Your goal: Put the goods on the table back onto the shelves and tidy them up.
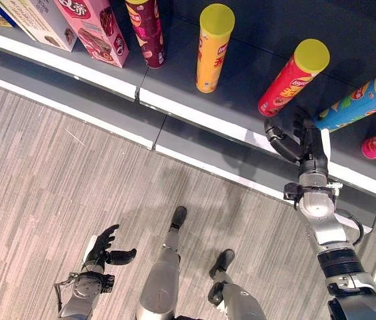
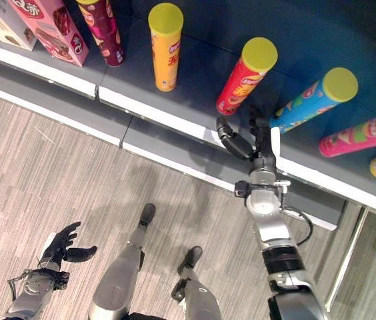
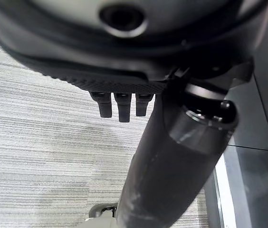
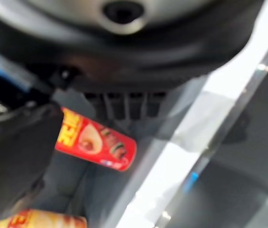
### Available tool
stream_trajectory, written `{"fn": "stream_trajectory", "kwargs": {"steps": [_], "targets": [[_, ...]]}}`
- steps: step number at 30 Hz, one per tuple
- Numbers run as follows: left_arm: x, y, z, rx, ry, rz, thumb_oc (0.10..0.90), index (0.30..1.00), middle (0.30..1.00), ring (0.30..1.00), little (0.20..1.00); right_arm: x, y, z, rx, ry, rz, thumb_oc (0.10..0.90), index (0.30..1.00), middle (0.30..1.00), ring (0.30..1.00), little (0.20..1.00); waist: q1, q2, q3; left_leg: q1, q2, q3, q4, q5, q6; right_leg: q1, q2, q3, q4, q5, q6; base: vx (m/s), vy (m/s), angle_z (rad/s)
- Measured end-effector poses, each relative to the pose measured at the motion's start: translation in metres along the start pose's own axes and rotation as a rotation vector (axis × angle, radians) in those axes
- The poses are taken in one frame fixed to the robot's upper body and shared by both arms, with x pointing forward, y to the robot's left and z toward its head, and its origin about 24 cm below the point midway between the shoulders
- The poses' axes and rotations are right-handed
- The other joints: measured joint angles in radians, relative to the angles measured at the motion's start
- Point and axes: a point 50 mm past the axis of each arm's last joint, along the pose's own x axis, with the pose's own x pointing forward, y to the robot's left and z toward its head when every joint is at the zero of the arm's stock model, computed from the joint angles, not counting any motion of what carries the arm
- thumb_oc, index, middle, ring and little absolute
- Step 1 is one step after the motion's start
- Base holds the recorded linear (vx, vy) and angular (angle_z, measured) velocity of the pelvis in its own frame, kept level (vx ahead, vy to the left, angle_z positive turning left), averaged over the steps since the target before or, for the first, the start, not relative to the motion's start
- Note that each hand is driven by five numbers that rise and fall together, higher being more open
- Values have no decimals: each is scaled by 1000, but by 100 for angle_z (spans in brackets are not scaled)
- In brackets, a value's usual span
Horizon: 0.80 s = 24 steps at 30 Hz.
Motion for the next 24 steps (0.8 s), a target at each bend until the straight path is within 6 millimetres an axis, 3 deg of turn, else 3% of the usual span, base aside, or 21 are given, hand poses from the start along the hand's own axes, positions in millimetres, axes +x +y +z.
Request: {"fn": "stream_trajectory", "kwargs": {"steps": [9,15,24], "targets": [[0,-1,1,-1,-3,-2,800,900,900,900,900,2,-4,-3,-14,16,-24,800,900,900,900,900,6,17,7,-1,-3,0,0,0,0,-1,-3,0,0,-2,1,0,0,0],[0,-6,1,0,-13,-19,800,900,900,900,900,14,-13,0,-41,18,-63,800,900,900,900,900,20,18,7,-5,-4,-1,0,0,0,-5,-4,0,0,-2,1,0,0,0],[-1,-7,2,-8,-18,-24,800,900,900,900,900,28,-14,19,-38,-39,-79,800,900,900,900,900,24,18,7,-19,-9,-10,0,1,1,-17,-7,-3,-1,-2,2,4,-2,1]]}}
